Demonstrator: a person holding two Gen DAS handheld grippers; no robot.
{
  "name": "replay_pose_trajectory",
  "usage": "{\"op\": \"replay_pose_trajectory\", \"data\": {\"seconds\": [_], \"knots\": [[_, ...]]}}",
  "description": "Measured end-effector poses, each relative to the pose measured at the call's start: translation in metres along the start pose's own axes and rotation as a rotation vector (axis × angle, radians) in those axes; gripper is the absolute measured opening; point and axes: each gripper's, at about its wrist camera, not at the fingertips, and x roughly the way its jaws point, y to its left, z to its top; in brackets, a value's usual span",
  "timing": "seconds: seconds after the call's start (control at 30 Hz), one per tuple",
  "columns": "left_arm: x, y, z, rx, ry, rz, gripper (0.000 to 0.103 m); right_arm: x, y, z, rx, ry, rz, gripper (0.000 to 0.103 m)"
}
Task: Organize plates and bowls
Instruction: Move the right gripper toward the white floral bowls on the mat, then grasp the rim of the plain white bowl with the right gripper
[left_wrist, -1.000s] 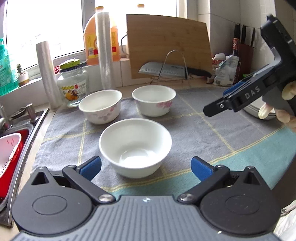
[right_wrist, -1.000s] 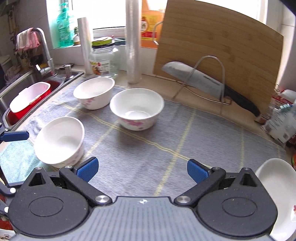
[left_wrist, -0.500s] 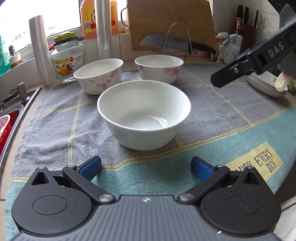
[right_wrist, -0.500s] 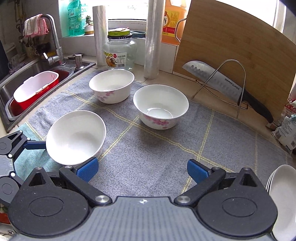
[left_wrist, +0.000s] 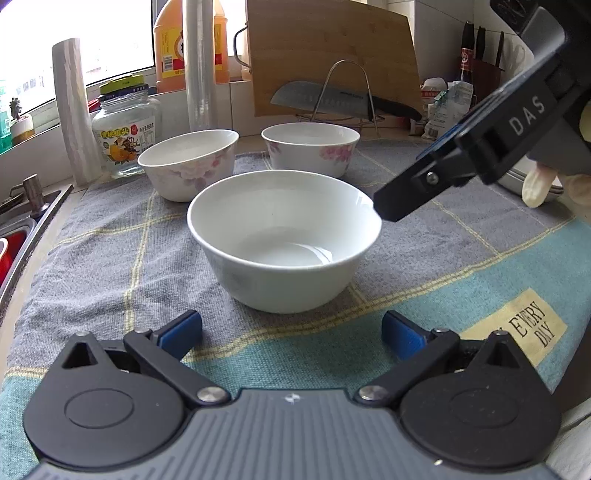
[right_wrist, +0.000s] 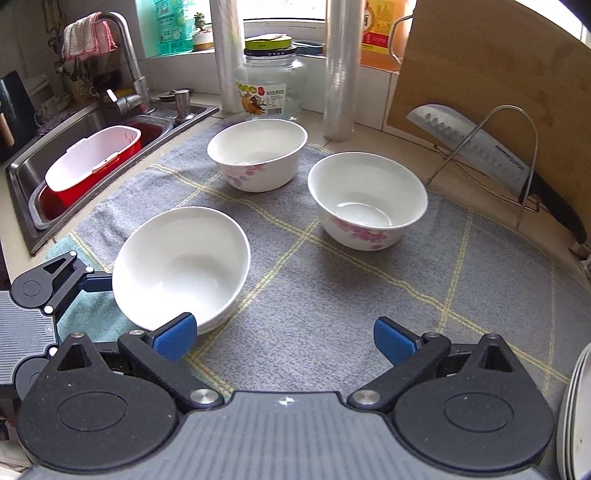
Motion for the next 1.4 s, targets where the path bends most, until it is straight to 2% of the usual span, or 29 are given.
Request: {"op": "replay_pose_trajectory", "data": {"seconds": [0.23,0.4,0.67,1.0,1.2,1.4], "knots": [[0.000,0.000,0.004,-0.010,-0.031,0.047,0.102,0.017,0.013,0.014,-0.004,0.012,0.097,0.103],[-0.006,0.003,0.014,-0.001,-0.066,0.033,0.102,0.023,0.011,0.020,0.021,0.018,0.138,0.103],[-0.003,0.004,0.020,0.043,-0.088,0.013,0.102,0.029,0.010,0.027,0.026,0.017,0.153,0.103],[-0.004,0.005,0.021,0.026,-0.120,-0.018,0.100,0.035,0.016,0.032,-0.003,0.013,0.181,0.103],[-0.005,0.005,0.021,0.025,-0.123,-0.030,0.094,0.038,0.017,0.036,-0.003,0.010,0.210,0.103],[-0.005,0.006,0.021,0.028,-0.123,-0.039,0.093,0.041,0.019,0.036,-0.006,0.016,0.231,0.097]]}}
